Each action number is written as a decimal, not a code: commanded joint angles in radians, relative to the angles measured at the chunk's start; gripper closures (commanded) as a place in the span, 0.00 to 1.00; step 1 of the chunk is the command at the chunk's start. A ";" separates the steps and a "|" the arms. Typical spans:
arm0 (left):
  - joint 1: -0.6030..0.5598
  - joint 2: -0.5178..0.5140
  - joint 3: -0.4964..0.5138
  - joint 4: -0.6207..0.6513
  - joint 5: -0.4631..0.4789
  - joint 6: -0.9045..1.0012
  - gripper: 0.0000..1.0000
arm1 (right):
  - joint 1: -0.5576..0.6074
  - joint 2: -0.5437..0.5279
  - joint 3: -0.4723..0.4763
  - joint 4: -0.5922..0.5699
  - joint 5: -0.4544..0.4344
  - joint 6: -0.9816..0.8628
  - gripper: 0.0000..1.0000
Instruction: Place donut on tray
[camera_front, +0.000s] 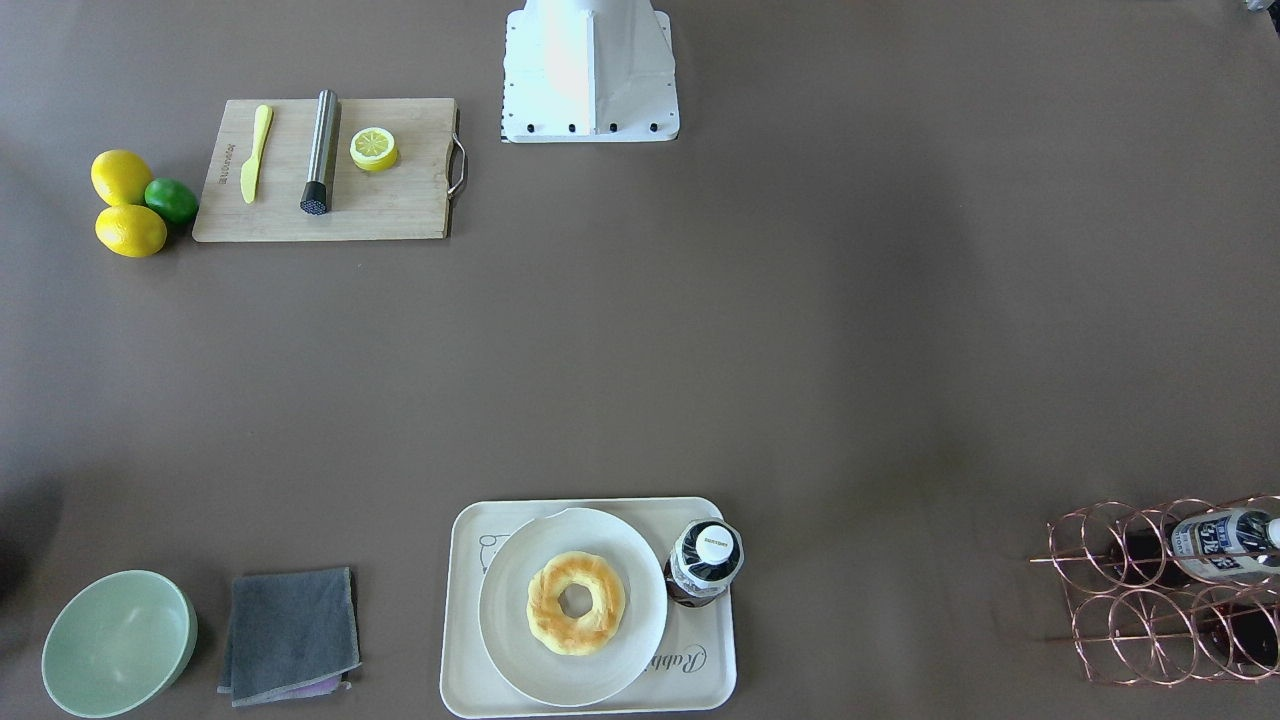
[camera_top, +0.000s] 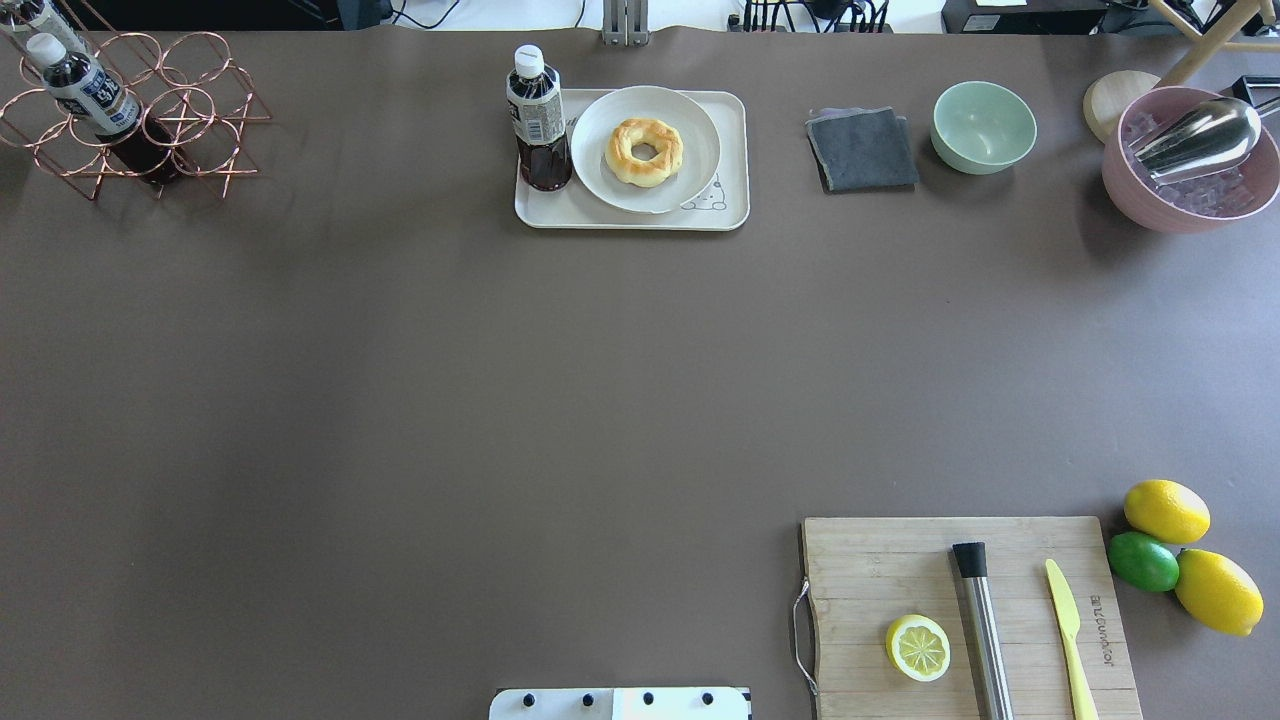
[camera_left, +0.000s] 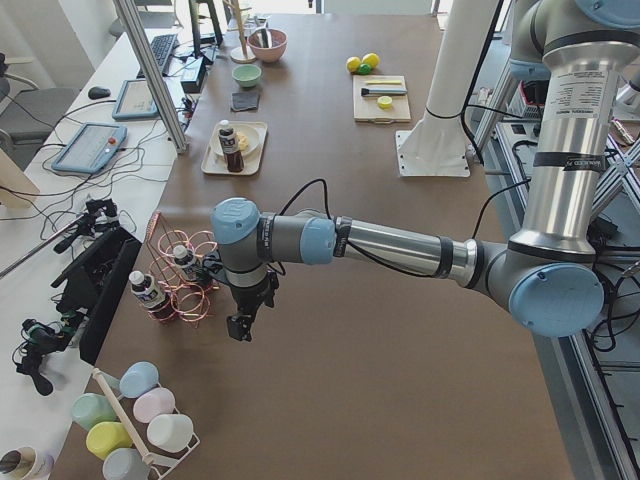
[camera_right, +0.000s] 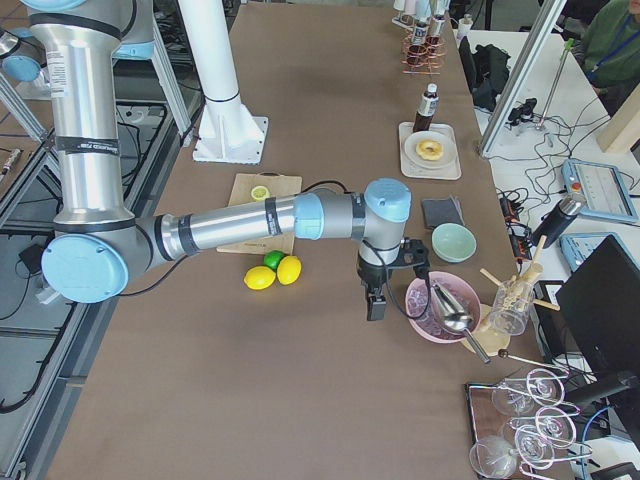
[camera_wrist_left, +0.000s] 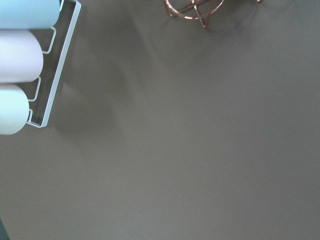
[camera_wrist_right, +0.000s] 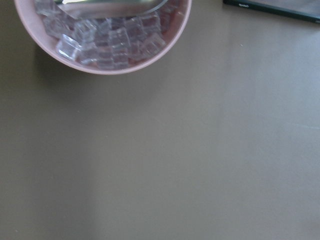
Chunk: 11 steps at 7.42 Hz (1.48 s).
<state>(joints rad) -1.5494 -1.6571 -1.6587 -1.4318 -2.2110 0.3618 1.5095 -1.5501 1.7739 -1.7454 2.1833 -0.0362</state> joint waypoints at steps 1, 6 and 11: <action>-0.035 0.040 0.020 0.001 0.013 -0.004 0.00 | 0.139 -0.129 -0.002 0.007 -0.008 -0.113 0.00; -0.032 0.057 0.039 0.001 0.013 -0.003 0.00 | 0.150 -0.139 -0.005 0.015 -0.002 -0.111 0.00; -0.032 0.069 0.034 -0.001 0.010 -0.004 0.00 | 0.150 -0.140 -0.008 0.015 -0.004 -0.111 0.00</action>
<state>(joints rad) -1.5815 -1.5883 -1.6205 -1.4323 -2.1997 0.3589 1.6597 -1.6897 1.7677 -1.7303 2.1800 -0.1478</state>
